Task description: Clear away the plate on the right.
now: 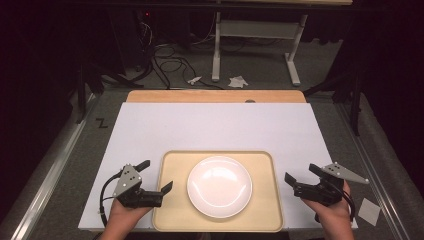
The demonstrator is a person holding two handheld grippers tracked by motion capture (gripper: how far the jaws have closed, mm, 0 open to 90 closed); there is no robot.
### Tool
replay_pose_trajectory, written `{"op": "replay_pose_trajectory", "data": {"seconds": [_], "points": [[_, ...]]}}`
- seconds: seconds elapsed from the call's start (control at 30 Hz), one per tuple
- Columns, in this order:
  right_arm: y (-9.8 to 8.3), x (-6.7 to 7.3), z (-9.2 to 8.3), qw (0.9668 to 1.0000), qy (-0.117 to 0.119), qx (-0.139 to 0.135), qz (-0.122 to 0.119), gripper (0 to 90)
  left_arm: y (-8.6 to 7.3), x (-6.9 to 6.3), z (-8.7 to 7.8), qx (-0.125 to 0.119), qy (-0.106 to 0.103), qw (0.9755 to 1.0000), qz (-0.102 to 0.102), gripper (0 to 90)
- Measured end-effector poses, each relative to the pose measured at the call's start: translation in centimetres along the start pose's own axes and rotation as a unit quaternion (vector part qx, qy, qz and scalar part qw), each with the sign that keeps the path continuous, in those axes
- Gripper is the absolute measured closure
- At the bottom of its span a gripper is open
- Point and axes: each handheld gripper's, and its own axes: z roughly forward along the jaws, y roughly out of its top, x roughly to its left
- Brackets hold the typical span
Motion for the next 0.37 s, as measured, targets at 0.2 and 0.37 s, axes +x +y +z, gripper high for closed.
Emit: {"op": "replay_pose_trajectory", "data": {"seconds": [0.2,0.37], "points": [[-0.03,0.42,-0.09,0.9997,-0.002,-0.017,-0.015,0.3,0.02,-0.42,0.30,0.003,-0.003,1.0000,0.003,0.1],[-0.10,0.22,0.15,0.9995,-0.017,-0.018,-0.020,0.2,-0.02,-0.36,0.30,0.006,-0.002,0.9999,-0.008,0.1]]}}
